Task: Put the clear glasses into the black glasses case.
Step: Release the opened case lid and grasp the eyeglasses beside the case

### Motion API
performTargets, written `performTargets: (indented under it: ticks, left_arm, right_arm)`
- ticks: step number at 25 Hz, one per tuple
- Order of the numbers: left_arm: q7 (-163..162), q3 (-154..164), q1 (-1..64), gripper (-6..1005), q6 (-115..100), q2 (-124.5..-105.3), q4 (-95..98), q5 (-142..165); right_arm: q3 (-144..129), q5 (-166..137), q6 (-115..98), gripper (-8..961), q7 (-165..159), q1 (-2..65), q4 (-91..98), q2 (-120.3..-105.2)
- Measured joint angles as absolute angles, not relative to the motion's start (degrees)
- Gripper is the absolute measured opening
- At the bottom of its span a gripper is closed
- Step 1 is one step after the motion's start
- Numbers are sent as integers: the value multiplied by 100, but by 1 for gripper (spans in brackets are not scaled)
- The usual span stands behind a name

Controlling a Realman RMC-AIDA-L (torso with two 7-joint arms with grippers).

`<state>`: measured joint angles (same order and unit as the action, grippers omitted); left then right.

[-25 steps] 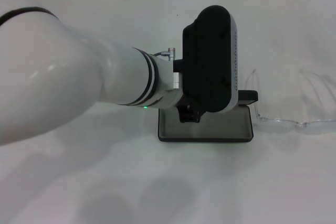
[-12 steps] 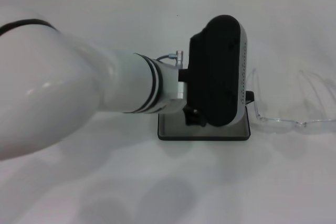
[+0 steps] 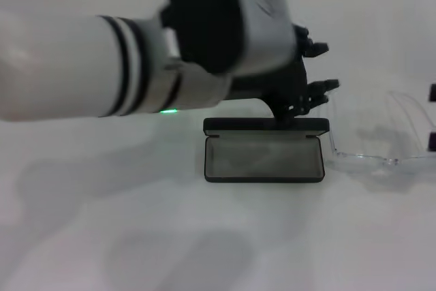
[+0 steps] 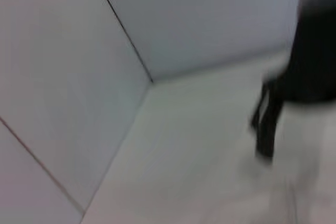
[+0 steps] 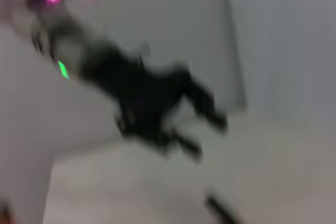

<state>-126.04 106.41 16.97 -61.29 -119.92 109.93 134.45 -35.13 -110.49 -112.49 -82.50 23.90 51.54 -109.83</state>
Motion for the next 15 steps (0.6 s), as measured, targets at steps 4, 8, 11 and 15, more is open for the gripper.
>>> performTargets:
  ticks: [4,8,11,15]
  left_arm:
    - [-11906,10111,1216,387,-6127,-11988,10941,11706]
    - [-11203,9681,658,385,-6193,-11988,10812,10344]
    - [-10912,9544,417,383,-6212,-11988,10667,9728]
    - [-10455,9510,306,382,-6393,-11981,10293,8912]
  right_arm:
    - [-3927,-12159,-11109,850,-9255,2781,6131,-11014]
    - [-4391,-13070,-11132,847,-10161,3349,6568,-10947]
    - [-4957,-13650,-11122,844,-10715,3719,6630,-10869]
    - [-5771,-14432,-11069,837,-11197,4141,6629,-10950]
